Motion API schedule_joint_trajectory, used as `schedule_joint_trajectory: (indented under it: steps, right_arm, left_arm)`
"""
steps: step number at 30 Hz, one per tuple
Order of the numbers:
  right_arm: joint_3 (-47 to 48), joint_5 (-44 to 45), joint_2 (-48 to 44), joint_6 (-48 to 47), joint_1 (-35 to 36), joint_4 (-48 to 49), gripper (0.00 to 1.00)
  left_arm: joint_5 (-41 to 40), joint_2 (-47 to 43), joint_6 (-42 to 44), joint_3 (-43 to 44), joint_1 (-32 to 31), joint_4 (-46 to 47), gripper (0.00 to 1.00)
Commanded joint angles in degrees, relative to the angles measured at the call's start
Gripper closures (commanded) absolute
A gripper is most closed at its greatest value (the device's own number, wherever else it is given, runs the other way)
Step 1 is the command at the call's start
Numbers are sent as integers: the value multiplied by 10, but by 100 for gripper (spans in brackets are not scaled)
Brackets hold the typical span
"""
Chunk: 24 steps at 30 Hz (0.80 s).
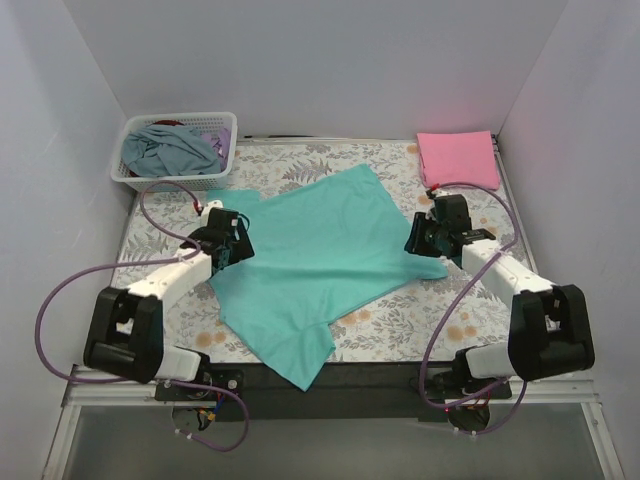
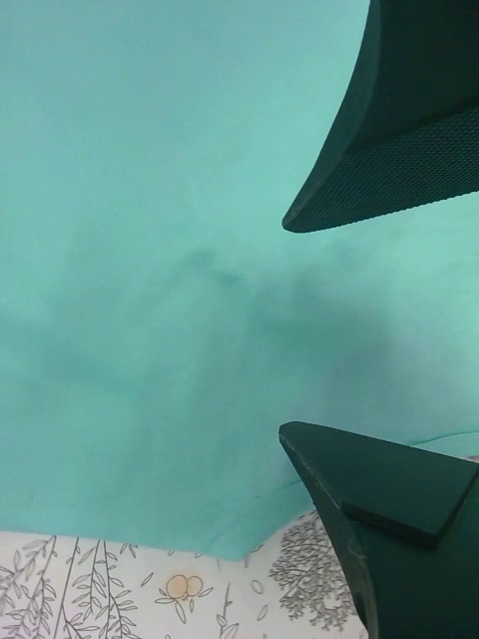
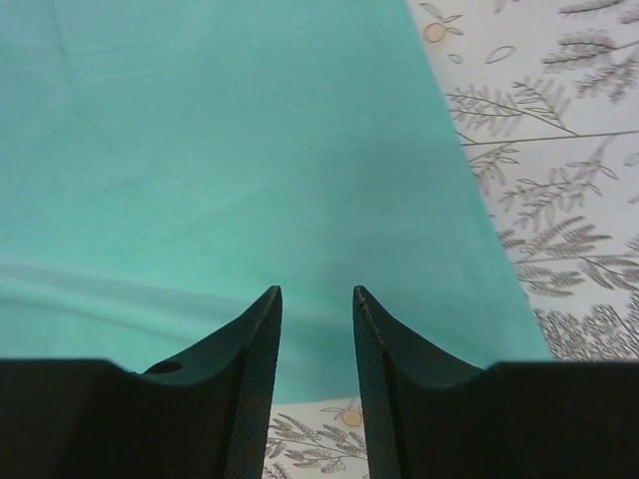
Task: Fold and stack the t-shirts
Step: Flatten the tshirt out
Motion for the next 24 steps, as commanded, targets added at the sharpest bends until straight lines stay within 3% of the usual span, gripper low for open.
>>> schedule_joint_trajectory:
  steps: [1,5,10,16,20,24]
  right_arm:
    - [28,-52,48,-22,13,31,59]
    - [42,-42,94,-29,13,44,59]
    - [33,-32,145,-16,-9,53,59]
    - [-19,-27,147,12,-64,52,59]
    - [-46,-14,122,17,-95,48,59]
    - [-63,-7,95,25,-120,39,59]
  left_arm:
    - [3,-116,-2,3,-46,-57,24]
    - [79,-157,-65,-3,-100,-127,24]
    - [237,-115,-112,-28,-130,-168,24]
    - [264,-73,-108,-52,-138,-174,28]
    - [327,-49,-104,-76,-138,-174,29]
    - [328,-39,-112,-83,-149,-188,30]
